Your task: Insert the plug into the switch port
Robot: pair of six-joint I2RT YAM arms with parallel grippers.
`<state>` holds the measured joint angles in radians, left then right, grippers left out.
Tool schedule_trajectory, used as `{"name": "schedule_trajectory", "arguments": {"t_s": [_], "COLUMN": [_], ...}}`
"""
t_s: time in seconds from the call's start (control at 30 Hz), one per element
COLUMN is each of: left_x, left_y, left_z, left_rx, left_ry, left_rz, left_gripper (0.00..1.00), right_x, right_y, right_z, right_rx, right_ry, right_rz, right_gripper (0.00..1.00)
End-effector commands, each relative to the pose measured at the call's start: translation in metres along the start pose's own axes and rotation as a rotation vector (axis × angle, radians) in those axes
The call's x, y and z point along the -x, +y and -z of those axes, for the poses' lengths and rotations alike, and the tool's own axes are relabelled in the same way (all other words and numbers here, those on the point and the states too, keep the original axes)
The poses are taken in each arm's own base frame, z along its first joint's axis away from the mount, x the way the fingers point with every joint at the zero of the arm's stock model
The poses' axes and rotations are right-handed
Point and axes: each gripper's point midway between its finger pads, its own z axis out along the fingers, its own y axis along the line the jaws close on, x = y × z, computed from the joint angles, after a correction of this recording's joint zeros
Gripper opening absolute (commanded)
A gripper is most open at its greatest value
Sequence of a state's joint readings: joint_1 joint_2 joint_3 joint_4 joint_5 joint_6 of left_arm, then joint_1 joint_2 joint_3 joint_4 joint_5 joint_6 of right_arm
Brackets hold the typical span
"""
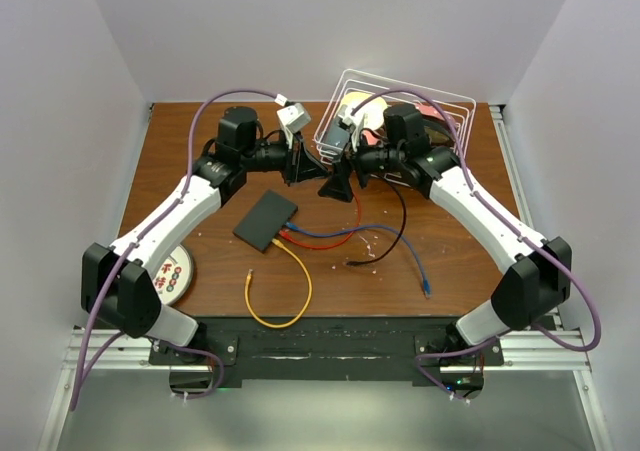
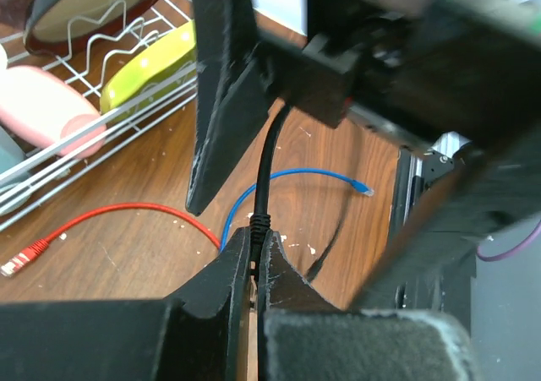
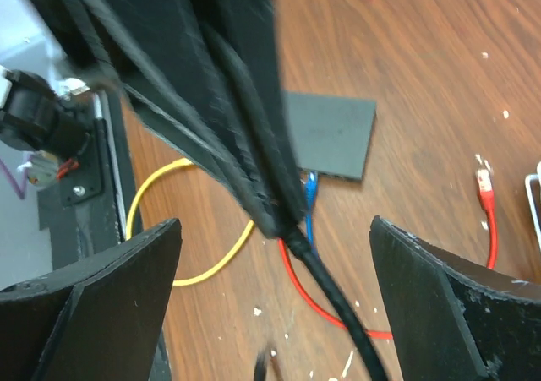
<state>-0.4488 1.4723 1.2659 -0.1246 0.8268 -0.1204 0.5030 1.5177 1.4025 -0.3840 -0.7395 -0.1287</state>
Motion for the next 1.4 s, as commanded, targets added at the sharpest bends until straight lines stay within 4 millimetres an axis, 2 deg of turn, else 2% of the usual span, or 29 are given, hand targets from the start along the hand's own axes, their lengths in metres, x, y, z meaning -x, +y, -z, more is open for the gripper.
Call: {"name": "schedule_trajectory", "arguments": {"t_s": [0.0, 0.07, 0.17, 0.2, 0.23, 0.3, 0.33, 0.4, 0.5, 0.53, 0.6, 0.63, 0.7, 0.73, 0.8, 0.83, 0.87, 0.93, 0.97, 1.1, 1.23, 1.37], "left_x": [0.027, 0.029, 0.03, 0.03, 0.03, 0.029, 0.028, 0.027, 0.028, 0.022, 0.028, 0.023, 0.038, 0.032, 0.043, 0.035, 0.047, 0.043, 0.051, 0.051, 0.046, 0.042], "left_y": [-0.02, -0.021, -0.02, -0.021, -0.022, -0.022, -0.021, -0.019, -0.005, 0.002, 0.011, 0.024, 0.04, 0.046, 0.051, 0.052, 0.047, 0.039, 0.03, -0.001, -0.017, -0.027], "left_z": [0.009, 0.009, 0.009, 0.009, 0.009, 0.009, 0.009, 0.01, 0.011, 0.011, 0.017, 0.021, 0.034, 0.038, 0.055, 0.058, 0.067, 0.069, 0.072, 0.071, 0.068, 0.065], "left_rx": [-0.043, -0.043, -0.045, -0.05, -0.053, -0.051, -0.045, -0.032, 0.054, 0.087, 0.153, 0.225, 0.303, 0.328, 0.336, 0.331, 0.315, 0.281, 0.258, 0.109, 0.01, -0.048], "left_ry": [-0.064, -0.068, -0.068, -0.069, -0.069, -0.068, -0.067, -0.07, -0.085, -0.083, -0.12, -0.122, -0.196, -0.204, -0.266, -0.271, -0.321, -0.333, -0.363, -0.373, -0.356, -0.347], "left_rz": [-0.093, -0.098, -0.095, -0.095, -0.095, -0.092, -0.089, -0.091, -0.084, -0.076, -0.078, -0.039, -0.045, 0.004, -0.006, 0.018, -0.023, -0.037, -0.079, -0.144, -0.176, -0.19], "left_gripper": [0.0, 0.0, 0.0, 0.0, 0.0, 0.0, 0.0, 0.0, 0.1, 0.21, 0.41, 0.56, 0.72, 0.77, 0.82, 0.85, 0.86, 0.89, 0.9, 0.9, 0.89, 0.8], "right_x": [0.005, 0.002, 0.005, 0.006, 0.009, 0.01, 0.012, 0.01, 0.008, 0.006, 0.006, 0.006, 0.005, 0.005, 0.007, 0.006, 0.01, 0.009, 0.011, 0.013, 0.015, 0.018], "right_y": [-0.007, -0.007, -0.011, -0.015, -0.015, -0.019, -0.02, -0.023, -0.026, -0.027, -0.029, -0.029, -0.031, -0.03, -0.023, -0.02, -0.008, 0.003, 0.011, 0.029, 0.035, 0.038], "right_z": [0.006, 0.006, 0.007, 0.007, 0.008, 0.008, 0.008, 0.007, 0.003, 0.001, -0.001, -0.002, -0.003, -0.003, -0.001, 0.0, 0.002, 0.004, 0.006, 0.013, 0.017, 0.021], "right_rx": [-0.065, -0.072, -0.109, -0.134, -0.143, -0.168, -0.176, -0.194, -0.201, -0.194, -0.194, -0.192, -0.187, -0.17, -0.132, -0.113, -0.06, -0.01, 0.036, 0.115, 0.133, 0.134], "right_ry": [0.026, 0.037, 0.033, 0.026, 0.012, -0.008, -0.023, -0.034, -0.044, -0.038, -0.035, -0.034, -0.031, -0.033, -0.039, -0.04, -0.052, -0.053, -0.06, -0.065, -0.06, -0.071], "right_rz": [0.039, 0.04, 0.032, 0.026, 0.021, 0.005, 0.003, -0.013, -0.034, -0.039, -0.046, -0.047, -0.047, -0.038, -0.013, 0.016, 0.037, 0.073, 0.085, 0.113, 0.121, 0.127], "right_gripper": [0.92, 0.86, 0.56, 0.43, 0.21, 0.03, 0.0, 0.0, 0.0, 0.0, 0.0, 0.0, 0.0, 0.0, 0.0, 0.0, 0.0, 0.0, 0.0, 0.0, 0.0, 0.0]}}
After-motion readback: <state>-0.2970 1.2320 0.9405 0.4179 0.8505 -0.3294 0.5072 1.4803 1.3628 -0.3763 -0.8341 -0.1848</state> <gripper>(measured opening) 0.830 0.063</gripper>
